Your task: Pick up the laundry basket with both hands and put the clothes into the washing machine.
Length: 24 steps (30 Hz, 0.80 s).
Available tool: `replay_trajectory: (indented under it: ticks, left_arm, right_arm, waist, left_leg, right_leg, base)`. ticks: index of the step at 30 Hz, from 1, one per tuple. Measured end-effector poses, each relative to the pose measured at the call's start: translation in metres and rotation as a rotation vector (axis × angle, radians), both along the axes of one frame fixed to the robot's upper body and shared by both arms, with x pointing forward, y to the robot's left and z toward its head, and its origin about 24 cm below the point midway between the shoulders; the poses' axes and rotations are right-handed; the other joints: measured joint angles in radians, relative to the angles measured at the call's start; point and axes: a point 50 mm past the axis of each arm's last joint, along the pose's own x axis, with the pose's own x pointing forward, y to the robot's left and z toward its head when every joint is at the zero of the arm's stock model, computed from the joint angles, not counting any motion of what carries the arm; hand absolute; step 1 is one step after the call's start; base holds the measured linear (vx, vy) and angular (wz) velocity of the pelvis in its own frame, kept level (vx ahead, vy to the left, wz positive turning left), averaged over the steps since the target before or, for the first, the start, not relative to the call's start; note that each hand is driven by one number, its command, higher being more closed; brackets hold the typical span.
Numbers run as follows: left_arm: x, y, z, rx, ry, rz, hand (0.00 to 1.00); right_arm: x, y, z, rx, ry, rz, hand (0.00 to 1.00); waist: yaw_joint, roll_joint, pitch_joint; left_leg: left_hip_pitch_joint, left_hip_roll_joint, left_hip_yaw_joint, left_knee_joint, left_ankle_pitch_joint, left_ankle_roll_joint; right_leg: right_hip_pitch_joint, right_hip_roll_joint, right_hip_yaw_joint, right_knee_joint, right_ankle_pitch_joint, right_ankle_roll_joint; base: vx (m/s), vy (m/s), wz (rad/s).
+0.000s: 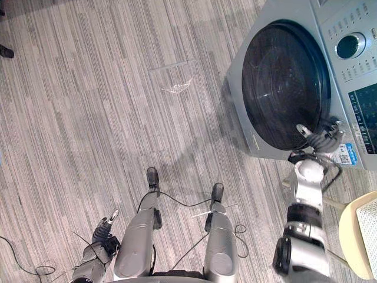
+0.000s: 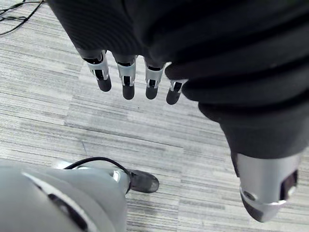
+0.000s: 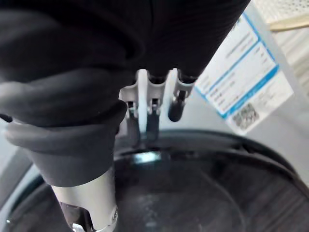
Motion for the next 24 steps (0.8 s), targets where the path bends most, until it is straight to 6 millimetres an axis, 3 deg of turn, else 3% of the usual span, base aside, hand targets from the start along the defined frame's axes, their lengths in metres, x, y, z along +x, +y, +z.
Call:
replay_trajectory:
  ticks: [3,6,7,11,12,13,16,20,24]
  left_arm:
    - [0.0,0.0,0.0,-0.008,-0.005,0.0,0.0]
    - [0.001,-0.002,0.0,-0.019,-0.012,-0.003,0.0]
    - [0.002,-0.004,0.0,-0.023,-0.016,-0.002,0.0]
    - [0.002,-0.009,-0.001,-0.044,-0.016,-0.004,0.0]
    - [0.002,-0.009,-0.001,-0.044,-0.015,-0.005,0.0]
    - [0.003,-0.009,-0.001,-0.043,-0.017,-0.009,0.0]
    - [0.001,-0.01,-0.003,-0.047,0.0,-0.008,0.0]
    - [0.002,-0.011,-0.003,-0.047,0.001,-0.013,0.0]
    - [0.001,-0.01,-0.003,-0.044,0.004,-0.014,0.0]
  right_arm:
    - [0.01,0.003,-0.003,0.07,-0.007,-0.014,0.0]
    - [0.019,0.001,0.007,0.109,-0.026,-0.005,0.0]
    - [0.021,-0.002,0.014,0.107,-0.034,-0.009,1.0]
    - [0.027,-0.007,0.039,0.067,-0.064,0.0,1.0]
    - [0.028,-0.008,0.041,0.062,-0.063,0.004,1.0]
    - [0.027,-0.011,0.043,0.045,-0.051,0.006,1.0]
    - [0.028,-0.013,0.05,0.006,-0.042,0.029,1.0]
    - [0.026,-0.015,0.047,0.0,-0.031,0.026,1.0]
    - [0.029,0.022,0.027,-0.018,-0.045,0.158,1.0]
  waist:
    - [-0.004,0.002,0.001]
    - [-0.006,0.013,0.007]
    - [-0.005,0.021,0.012]
    - [-0.002,0.054,0.03]
    - [-0.001,0.055,0.03]
    - [-0.001,0.056,0.03]
    - [0.008,0.065,0.028]
    - [0.004,0.07,0.027]
    - [0.002,0.069,0.023]
  left_leg:
    - [-0.002,-0.006,-0.008,0.0,0.002,0.003]
    - [-0.015,-0.013,-0.028,-0.001,-0.002,0.002]
    - [-0.022,-0.013,-0.031,-0.001,-0.003,0.003]
    - [-0.048,-0.014,-0.041,-0.006,-0.008,-0.003]
    - [-0.052,-0.013,-0.042,-0.007,-0.017,-0.014]
    - [-0.06,-0.013,-0.045,-0.008,-0.049,-0.057]
    - [-0.069,-0.015,-0.058,0.003,-0.034,-0.037]
    - [-0.067,-0.014,-0.076,0.001,-0.033,-0.037]
    - [-0.045,0.005,-0.085,0.001,0.009,-0.03]
  right_leg:
    - [0.004,-0.004,-0.006,0.0,0.004,0.001]
    - [-0.003,-0.007,-0.006,-0.006,0.013,-0.003]
    - [-0.008,-0.006,-0.007,-0.012,0.016,-0.005]
    - [-0.031,-0.002,0.005,-0.019,0.015,-0.003]
    - [-0.035,-0.002,0.006,-0.022,0.016,-0.004]
    - [-0.036,-0.002,0.008,-0.038,0.017,-0.006]
    - [-0.036,0.001,0.016,-0.071,0.03,0.004]
    - [-0.03,0.006,0.009,-0.067,0.044,-0.006]
    - [-0.017,0.032,0.009,-0.063,0.069,-0.015]
  base:
    - [0.0,0.004,0.08]
    - [-0.07,0.025,0.03]
    - [-0.1,0.025,0.05]
    - [-0.11,0.022,-0.01]
    - [-0.1,0.007,0.0]
    - [-0.08,0.031,0.04]
    - [-0.05,-0.014,-0.14]
    - [0.02,-0.054,0.06]
    - [0.07,-0.1,-0.13]
